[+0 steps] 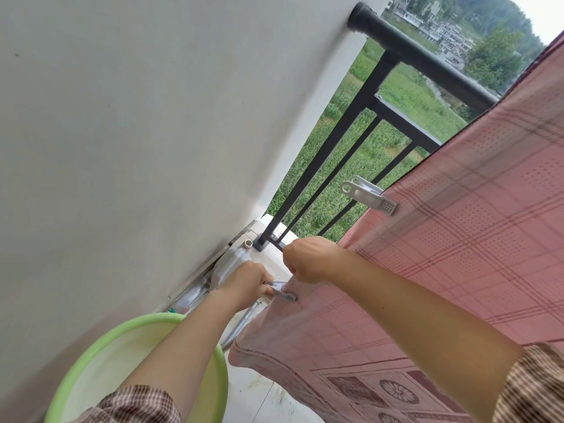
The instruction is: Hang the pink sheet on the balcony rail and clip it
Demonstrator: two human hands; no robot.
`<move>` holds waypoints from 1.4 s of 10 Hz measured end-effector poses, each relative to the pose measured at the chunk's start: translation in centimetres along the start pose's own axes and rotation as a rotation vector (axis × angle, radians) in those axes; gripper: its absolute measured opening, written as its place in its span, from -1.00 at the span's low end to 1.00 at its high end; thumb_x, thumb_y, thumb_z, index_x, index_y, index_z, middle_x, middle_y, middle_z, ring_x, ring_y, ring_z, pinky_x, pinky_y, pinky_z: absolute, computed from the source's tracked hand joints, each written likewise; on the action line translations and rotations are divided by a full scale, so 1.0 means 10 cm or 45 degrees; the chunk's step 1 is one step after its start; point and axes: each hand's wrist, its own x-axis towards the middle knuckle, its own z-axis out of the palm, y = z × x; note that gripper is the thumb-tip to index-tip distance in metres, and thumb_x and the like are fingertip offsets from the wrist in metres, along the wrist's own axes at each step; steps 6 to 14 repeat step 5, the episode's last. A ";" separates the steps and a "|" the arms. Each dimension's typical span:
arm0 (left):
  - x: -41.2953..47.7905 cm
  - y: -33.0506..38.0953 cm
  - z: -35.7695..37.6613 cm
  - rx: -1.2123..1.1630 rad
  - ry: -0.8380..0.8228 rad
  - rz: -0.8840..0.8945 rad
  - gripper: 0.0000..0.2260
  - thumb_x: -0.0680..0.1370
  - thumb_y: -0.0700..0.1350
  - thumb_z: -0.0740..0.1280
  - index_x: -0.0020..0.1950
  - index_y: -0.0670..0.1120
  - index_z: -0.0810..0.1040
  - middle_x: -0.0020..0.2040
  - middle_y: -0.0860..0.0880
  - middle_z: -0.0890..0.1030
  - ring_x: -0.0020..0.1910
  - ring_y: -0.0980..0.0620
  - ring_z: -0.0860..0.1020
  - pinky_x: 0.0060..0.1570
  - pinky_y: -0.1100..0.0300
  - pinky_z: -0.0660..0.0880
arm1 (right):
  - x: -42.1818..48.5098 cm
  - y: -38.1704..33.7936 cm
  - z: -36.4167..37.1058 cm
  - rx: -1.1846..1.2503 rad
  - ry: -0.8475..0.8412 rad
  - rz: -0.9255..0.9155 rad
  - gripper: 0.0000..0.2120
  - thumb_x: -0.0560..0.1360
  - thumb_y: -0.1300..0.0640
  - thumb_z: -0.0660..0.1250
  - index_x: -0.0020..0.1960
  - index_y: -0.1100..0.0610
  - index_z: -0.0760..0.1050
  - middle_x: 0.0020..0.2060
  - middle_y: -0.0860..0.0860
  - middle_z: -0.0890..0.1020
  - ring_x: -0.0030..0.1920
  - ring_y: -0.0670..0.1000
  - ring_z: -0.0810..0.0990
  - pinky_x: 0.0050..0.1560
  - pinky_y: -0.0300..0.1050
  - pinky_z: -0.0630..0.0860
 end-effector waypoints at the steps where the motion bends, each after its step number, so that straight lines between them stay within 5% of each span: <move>1: 0.00 -0.01 0.01 0.105 -0.017 -0.019 -0.63 0.47 -0.14 0.42 -0.42 -0.07 0.29 -0.41 0.01 0.29 -0.32 0.02 0.33 -0.39 0.20 0.20 | 0.00 0.00 0.01 -0.012 0.019 0.015 -0.64 0.51 0.24 0.28 -0.38 0.14 0.21 -0.43 -0.03 0.29 -0.42 -0.02 0.30 -0.44 -0.20 0.23; 2: -0.03 -0.03 0.06 0.039 0.052 -0.044 -0.91 0.48 -0.15 0.41 -0.17 -0.14 0.55 -0.20 -0.05 0.57 -0.14 -0.05 0.50 -0.17 0.09 0.45 | -0.01 -0.01 0.00 -0.024 0.037 0.025 -0.59 0.52 0.20 0.31 -0.40 0.11 0.16 -0.43 -0.04 0.27 -0.46 -0.07 0.21 -0.44 -0.22 0.22; 3: -0.09 -0.01 0.12 -0.116 0.114 -0.126 -0.65 0.48 -0.19 0.40 0.26 -0.16 0.53 0.06 -0.12 0.61 0.06 -0.04 0.54 0.07 0.13 0.48 | -0.05 -0.02 0.00 -0.054 0.038 0.024 -0.57 0.53 0.09 0.31 -0.39 0.11 0.16 -0.42 -0.06 0.27 -0.46 -0.09 0.21 -0.44 -0.23 0.24; 4: -0.13 0.01 0.14 -0.230 0.134 -0.174 -0.41 0.47 -0.15 0.43 0.47 -0.04 0.33 0.26 -0.05 0.55 0.18 0.04 0.50 0.09 0.27 0.39 | -0.07 -0.05 0.02 -0.137 0.056 0.011 -0.49 0.49 -0.13 0.34 -0.38 0.10 0.14 -0.42 -0.06 0.30 -0.45 -0.07 0.28 -0.45 -0.20 0.29; 5: -0.23 0.06 0.10 -0.174 0.182 -0.203 -0.40 0.47 -0.08 0.43 0.48 -0.01 0.30 0.29 0.02 0.54 0.13 0.11 0.48 0.04 0.32 0.32 | -0.11 -0.09 0.07 -0.144 0.199 -0.027 -0.56 0.50 -0.03 0.38 -0.36 0.11 0.20 -0.39 -0.06 0.36 -0.30 0.00 0.44 -0.30 -0.14 0.36; 14: -0.23 0.06 0.10 -0.174 0.182 -0.203 -0.40 0.47 -0.08 0.43 0.48 -0.01 0.30 0.29 0.02 0.54 0.13 0.11 0.48 0.04 0.32 0.32 | -0.11 -0.09 0.07 -0.144 0.199 -0.027 -0.56 0.50 -0.03 0.38 -0.36 0.11 0.20 -0.39 -0.06 0.36 -0.30 0.00 0.44 -0.30 -0.14 0.36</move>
